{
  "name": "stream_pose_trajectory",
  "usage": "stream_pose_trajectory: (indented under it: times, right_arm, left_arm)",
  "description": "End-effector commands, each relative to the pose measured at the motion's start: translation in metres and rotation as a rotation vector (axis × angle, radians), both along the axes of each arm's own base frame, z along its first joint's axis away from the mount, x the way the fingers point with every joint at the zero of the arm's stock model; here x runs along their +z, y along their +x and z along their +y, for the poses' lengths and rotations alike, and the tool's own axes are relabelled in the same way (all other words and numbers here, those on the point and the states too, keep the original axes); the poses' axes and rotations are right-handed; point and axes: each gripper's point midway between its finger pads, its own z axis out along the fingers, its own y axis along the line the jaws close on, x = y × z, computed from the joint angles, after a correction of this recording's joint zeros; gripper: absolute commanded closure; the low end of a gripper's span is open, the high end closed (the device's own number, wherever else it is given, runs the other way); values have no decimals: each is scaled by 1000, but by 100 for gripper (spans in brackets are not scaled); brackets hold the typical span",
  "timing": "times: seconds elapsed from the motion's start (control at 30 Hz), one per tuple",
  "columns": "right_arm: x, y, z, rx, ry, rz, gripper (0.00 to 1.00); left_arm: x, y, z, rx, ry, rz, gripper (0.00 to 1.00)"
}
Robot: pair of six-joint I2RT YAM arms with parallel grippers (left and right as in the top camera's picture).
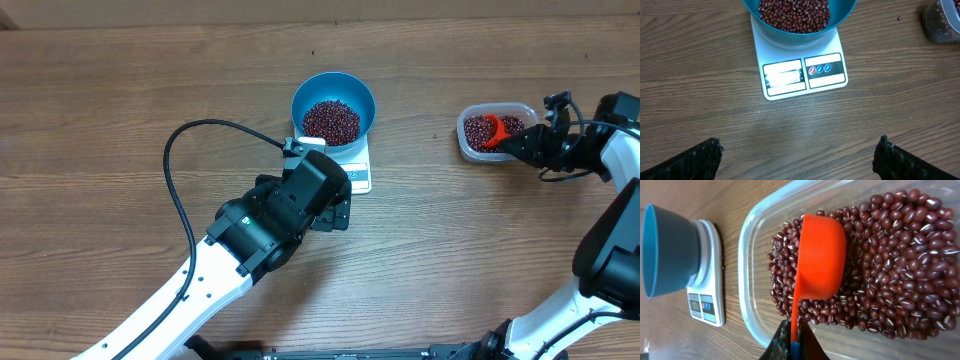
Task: Scoop item into bowl and weigh 150g on scale
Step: 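Lower the red cup into the tub and scoop beans, then lift the filled red cup and carry it toward the blue bowl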
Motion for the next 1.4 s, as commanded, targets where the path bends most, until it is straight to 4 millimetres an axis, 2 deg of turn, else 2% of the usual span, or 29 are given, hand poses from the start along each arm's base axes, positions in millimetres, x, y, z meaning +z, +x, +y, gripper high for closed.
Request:
stream_pose_trajectory:
  times: [0.0,0.3,0.6,0.8,0.97,1.13,1.37]
  right_arm:
    - [2,0,-1,-5,67,-27,96]
    - [5,-1,-4,-15,88,-35,96]
    - [10,-8,6,22,135,-42,96]
    - [10,-14,-1,-4,150,-19,96]
    - [21,-21,-3,9,212,-67,96]
    - [24,-27,-12,-28,246,-55,96]
    - [42,-28,-4,-15,342,-116,96]
  left_arm:
    - [1,1,0,14,-1,-4,0]
    - [1,1,0,14,-1,-4,0]
    - [1,1,0,14,-2,-4,0]
    - [1,1,0,14,-2,-4,1]
    - [1,1,0,14,-1,-4,0]
    - [1,1,0,14,-1,-4,1]
    - [1,1,0,14,-1,-4,0]
